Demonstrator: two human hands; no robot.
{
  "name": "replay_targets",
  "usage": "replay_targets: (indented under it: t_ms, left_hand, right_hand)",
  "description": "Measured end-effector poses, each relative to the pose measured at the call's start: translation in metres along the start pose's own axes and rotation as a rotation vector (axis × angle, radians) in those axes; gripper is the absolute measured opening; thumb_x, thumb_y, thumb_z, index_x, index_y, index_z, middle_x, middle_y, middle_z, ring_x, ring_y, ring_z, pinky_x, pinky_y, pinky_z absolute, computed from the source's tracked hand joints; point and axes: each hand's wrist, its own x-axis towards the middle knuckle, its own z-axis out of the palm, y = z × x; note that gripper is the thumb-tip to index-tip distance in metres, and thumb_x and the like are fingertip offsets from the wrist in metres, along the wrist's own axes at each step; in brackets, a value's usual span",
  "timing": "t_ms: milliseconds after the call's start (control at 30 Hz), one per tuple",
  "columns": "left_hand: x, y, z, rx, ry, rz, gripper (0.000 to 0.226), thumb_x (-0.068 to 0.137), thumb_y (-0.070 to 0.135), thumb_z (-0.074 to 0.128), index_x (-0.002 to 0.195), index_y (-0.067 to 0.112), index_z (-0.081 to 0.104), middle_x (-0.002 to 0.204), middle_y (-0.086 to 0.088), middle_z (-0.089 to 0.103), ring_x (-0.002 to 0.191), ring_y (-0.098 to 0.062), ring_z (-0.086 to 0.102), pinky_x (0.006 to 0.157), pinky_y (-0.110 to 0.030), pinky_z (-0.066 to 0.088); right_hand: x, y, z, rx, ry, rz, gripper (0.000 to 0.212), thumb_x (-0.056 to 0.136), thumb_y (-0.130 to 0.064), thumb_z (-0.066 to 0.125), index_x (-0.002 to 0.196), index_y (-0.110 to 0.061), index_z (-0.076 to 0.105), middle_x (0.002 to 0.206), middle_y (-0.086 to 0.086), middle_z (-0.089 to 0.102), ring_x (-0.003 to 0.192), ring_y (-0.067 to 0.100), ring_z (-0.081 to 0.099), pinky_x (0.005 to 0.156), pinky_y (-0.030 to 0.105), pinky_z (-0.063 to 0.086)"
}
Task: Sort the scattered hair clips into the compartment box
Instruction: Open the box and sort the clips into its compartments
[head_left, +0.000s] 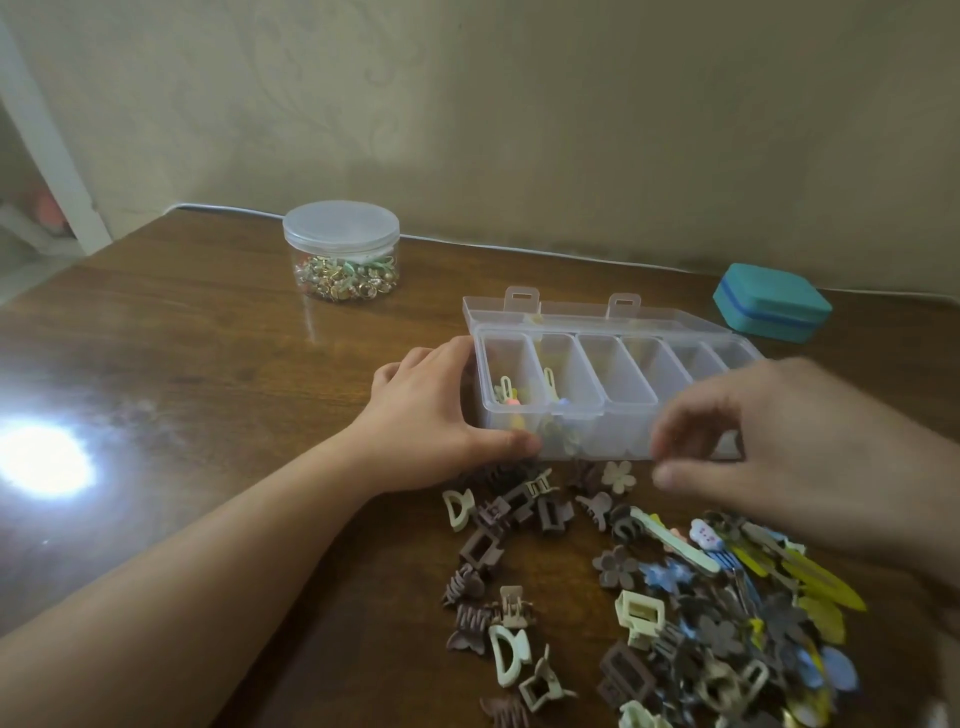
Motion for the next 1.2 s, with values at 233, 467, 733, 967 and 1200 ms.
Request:
replay_targets:
  t_ms: [233, 467, 733, 967, 1200]
  left_hand:
    - [0.000, -0.001, 0.000, 0.005, 0.002, 0.003, 0.105, 0.052, 0.089, 0.051, 0.143, 0.041, 0.034, 0.145, 0.019, 0.045, 0.135, -0.009, 0.035, 0.114, -0.044, 0.020]
    - [0.000, -0.001, 0.000, 0.002, 0.002, 0.002, 0.105, 0.050, 0.090, 0.050, 0.142, 0.041, 0.035, 0.143, 0.019, 0.045, 0.135, -0.009, 0.034, 0.114, -0.042, 0.019]
    - [-0.001, 0.001, -0.001, 0.001, 0.005, 0.006, 0.105, 0.051, 0.089, 0.051, 0.143, 0.040, 0.035, 0.142, 0.018, 0.046, 0.134, -0.009, 0.034, 0.112, -0.040, 0.020]
    - [-0.001, 0.002, -0.002, 0.005, -0.004, -0.002, 0.106, 0.051, 0.087, 0.053, 0.144, 0.039, 0.034, 0.143, 0.017, 0.045, 0.133, -0.008, 0.034, 0.114, -0.041, 0.020]
    - [0.000, 0.001, -0.001, 0.007, -0.010, -0.006, 0.109, 0.050, 0.089, 0.050, 0.145, 0.039, 0.034, 0.147, 0.016, 0.044, 0.136, -0.010, 0.035, 0.116, -0.045, 0.020]
  right_hand:
    - [0.003, -0.015, 0.017, -0.264, -0.180, -0.040, 0.029, 0.087, -0.032, 0.064, 0.110, -0.047, 0.056, 0.090, -0.022, 0.055, 0.087, 0.001, 0.053, 0.069, 0.023, 0.045]
    - [0.001, -0.011, 0.008, -0.065, -0.029, -0.103, 0.009, 0.085, -0.040, 0.067, 0.082, -0.041, 0.058, 0.081, -0.020, 0.062, 0.071, -0.007, 0.056, 0.058, 0.013, 0.039]
    - [0.028, -0.011, 0.034, 0.425, 0.740, -0.296, 0.008, 0.078, -0.021, 0.078, 0.085, -0.024, 0.074, 0.092, -0.008, 0.066, 0.062, 0.011, 0.053, 0.054, 0.010, 0.038]
    - [0.040, -0.002, 0.044, 0.112, 0.760, -0.313, 0.010, 0.083, -0.026, 0.074, 0.091, -0.024, 0.078, 0.088, -0.011, 0.075, 0.077, 0.006, 0.059, 0.062, 0.028, 0.051]
    - [0.027, 0.009, 0.021, 0.208, 0.633, -0.184, 0.013, 0.085, -0.025, 0.064, 0.087, -0.035, 0.073, 0.073, -0.019, 0.069, 0.064, 0.001, 0.053, 0.056, 0.025, 0.045]
